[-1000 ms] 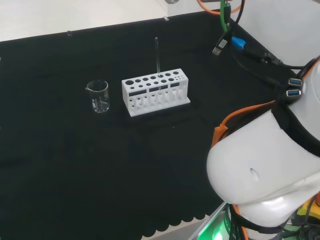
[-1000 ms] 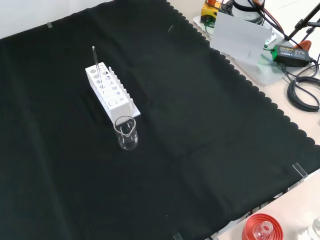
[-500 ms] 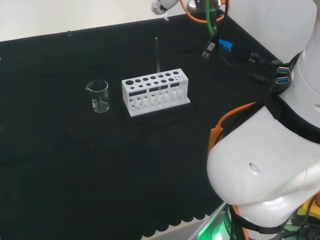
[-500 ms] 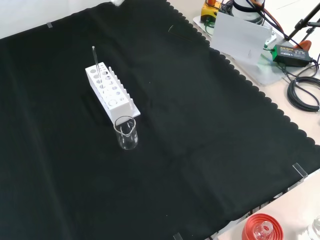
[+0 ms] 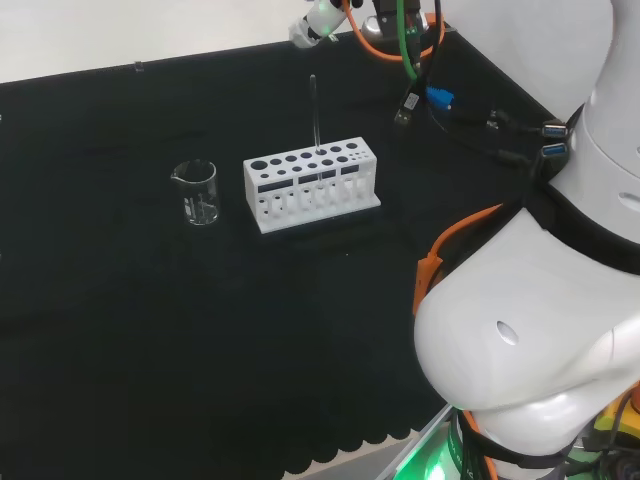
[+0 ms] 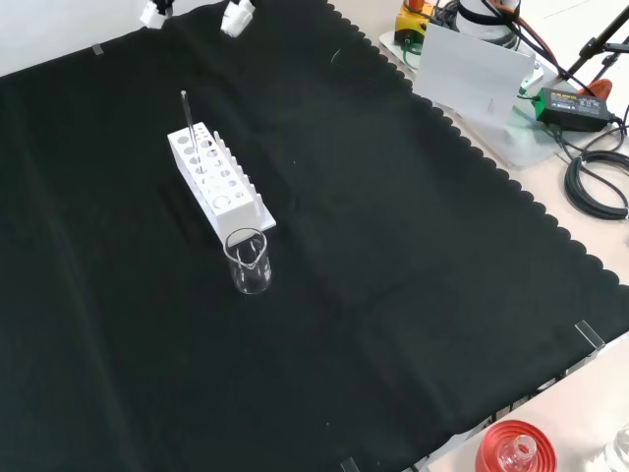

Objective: Take the glass rod from the white test tube rack.

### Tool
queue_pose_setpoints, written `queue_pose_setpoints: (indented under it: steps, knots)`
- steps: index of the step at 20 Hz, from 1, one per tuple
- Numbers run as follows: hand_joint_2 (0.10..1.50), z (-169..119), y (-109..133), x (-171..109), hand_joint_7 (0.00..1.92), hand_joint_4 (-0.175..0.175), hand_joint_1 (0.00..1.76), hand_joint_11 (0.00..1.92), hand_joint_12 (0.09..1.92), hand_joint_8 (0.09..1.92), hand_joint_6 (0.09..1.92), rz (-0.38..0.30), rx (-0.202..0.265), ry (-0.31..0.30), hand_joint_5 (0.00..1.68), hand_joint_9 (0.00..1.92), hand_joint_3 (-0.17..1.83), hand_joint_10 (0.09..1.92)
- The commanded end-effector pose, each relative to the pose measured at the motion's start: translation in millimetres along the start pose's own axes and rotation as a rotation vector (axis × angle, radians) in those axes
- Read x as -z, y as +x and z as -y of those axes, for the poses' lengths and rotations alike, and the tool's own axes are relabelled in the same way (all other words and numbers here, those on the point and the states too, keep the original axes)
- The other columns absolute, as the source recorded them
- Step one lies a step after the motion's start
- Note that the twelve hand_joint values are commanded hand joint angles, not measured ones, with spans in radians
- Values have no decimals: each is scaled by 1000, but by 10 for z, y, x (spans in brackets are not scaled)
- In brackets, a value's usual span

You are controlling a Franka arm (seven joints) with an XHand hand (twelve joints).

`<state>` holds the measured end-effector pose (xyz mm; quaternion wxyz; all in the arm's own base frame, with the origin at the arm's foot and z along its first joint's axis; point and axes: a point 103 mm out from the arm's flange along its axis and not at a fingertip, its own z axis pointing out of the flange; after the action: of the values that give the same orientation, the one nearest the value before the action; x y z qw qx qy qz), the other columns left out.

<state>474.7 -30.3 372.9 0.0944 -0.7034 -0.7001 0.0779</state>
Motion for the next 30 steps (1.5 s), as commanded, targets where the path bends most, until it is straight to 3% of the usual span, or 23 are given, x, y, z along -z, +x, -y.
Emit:
queue_pose_setpoints:
  steps: [1, 18, 30]
  knots:
    - [819, -46, -3, -151, 222, -72, 523, 228, 1488, 823, 87, -11, 4, 30, 298, 398, 434, 926]
    - [814, -283, -43, -494, 224, -73, 530, 266, 1483, 817, 87, -47, 52, 99, 330, 443, 427, 928]
    - [823, -389, -52, -550, 225, -79, 566, 313, 1465, 814, 87, -47, 61, 90, 363, 492, 427, 919]
